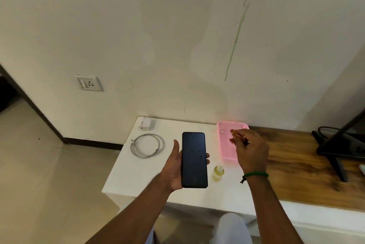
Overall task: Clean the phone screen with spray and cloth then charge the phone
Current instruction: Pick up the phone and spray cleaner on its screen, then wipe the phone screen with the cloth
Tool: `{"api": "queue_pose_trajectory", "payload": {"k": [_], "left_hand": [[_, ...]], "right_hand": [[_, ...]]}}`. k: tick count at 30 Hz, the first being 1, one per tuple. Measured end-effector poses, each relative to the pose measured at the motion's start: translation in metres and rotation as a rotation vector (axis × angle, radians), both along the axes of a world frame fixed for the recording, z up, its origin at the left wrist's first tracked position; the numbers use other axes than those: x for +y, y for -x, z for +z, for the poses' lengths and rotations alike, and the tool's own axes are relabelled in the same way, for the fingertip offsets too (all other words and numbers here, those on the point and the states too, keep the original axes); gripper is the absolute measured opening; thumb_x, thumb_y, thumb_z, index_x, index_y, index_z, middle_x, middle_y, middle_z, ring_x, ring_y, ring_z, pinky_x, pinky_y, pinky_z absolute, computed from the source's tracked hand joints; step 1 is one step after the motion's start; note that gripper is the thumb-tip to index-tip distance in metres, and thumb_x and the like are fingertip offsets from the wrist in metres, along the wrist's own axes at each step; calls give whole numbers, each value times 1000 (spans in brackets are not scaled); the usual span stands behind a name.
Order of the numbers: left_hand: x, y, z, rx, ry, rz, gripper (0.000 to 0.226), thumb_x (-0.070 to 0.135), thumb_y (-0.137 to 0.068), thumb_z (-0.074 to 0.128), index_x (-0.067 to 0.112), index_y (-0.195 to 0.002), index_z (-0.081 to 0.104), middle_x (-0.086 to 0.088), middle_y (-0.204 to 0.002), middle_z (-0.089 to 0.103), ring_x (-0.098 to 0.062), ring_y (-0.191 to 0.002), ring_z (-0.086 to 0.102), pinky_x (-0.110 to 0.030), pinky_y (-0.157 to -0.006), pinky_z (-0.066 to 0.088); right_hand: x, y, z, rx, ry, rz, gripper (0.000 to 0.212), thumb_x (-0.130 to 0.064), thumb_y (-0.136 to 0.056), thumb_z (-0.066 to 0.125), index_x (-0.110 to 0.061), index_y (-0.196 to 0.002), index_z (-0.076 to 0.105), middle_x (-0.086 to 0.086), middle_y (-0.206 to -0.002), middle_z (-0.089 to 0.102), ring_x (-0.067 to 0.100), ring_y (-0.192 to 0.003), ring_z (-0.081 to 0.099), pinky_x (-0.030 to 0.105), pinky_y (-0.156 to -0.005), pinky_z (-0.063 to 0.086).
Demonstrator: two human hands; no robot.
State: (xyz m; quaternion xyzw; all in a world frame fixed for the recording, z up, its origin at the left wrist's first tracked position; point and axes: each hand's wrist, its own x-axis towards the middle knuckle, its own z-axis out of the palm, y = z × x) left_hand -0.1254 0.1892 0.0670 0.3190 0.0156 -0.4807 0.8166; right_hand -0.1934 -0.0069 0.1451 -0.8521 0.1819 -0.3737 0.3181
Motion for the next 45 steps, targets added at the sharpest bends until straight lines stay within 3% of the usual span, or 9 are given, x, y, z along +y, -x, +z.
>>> {"api": "queue_pose_trajectory", "payload": {"k": [4, 9, 16, 20, 25, 29, 37, 42, 45], "left_hand": [[0, 12, 10, 4, 19, -20, 91, 81, -82, 32, 12, -139, 50, -17, -126, 57, -30, -112, 57, -46, -99, 42], [1, 24, 17, -11, -33, -9, 83, 80, -82, 26, 20, -129, 62, -14, -119, 66, -30, -103, 64, -43, -93, 50], [9, 34, 17, -14, -100, 20, 78, 77, -81, 34, 20, -123, 66, -14, -118, 67, -30, -103, 65, -45, -102, 44], [11, 39, 15, 24, -151, 8, 79, 76, -84, 31, 17, -125, 65, -16, -122, 64, -32, -106, 62, -47, -107, 40], [10, 44, 17, 86, -138, 1, 78, 72, -89, 26, 14, -119, 69, -18, -114, 68, -32, -97, 67, -42, -90, 53], [10, 43, 17, 119, -91, -2, 73, 67, -93, 30, 10, -116, 69, -19, -112, 66, -34, -101, 63, -46, -95, 47], [8, 43, 23, 80, -141, -16, 72, 66, -91, 40, 11, -134, 56, -19, -143, 49, -36, -133, 45, -54, -115, 27], [9, 43, 18, 91, -152, 13, 69, 64, -93, 39, 10, -130, 60, -19, -137, 55, -37, -127, 51, -52, -113, 33], [9, 41, 15, 99, -146, 19, 67, 64, -92, 37, 10, -112, 72, -19, -113, 68, -35, -100, 66, -47, -94, 51]], "right_hand": [[34, -8, 19, 42, 33, 139, 16, -2, -85, 64, -3, -98, 73, 12, -98, 71, 24, -90, 66, 31, -87, 53], [66, -18, 22, 222, 113, 216, 21, 2, -81, 56, -7, -88, 74, 9, -92, 64, 24, -84, 60, 22, -76, 42], [89, -17, 23, 468, 208, 271, 25, -23, -84, 54, -6, -68, 64, 6, -88, 49, 22, -79, 53, 30, -70, 45], [94, -17, 24, 562, 253, 264, 29, -21, -91, 47, -3, -75, 64, 10, -95, 50, 24, -83, 52, 30, -72, 43], [96, -18, 24, 542, 284, 238, 27, -14, -93, 44, -3, -88, 68, 11, -100, 57, 24, -88, 56, 23, -70, 36], [101, -22, 23, 498, 330, 240, 27, -12, -92, 43, -5, -91, 68, 10, -101, 59, 25, -90, 56, 28, -74, 41], [117, -27, 20, 492, 399, 313, 20, -5, -84, 51, -4, -94, 68, 8, -104, 59, 26, -93, 54, 30, -74, 46], [113, -25, 21, 487, 381, 286, 19, -8, -85, 48, -5, -87, 67, 7, -99, 58, 26, -90, 54, 31, -71, 45], [102, -24, 22, 488, 346, 222, 23, -10, -88, 45, -4, -82, 66, 8, -97, 58, 25, -85, 54, 28, -66, 40]]}}
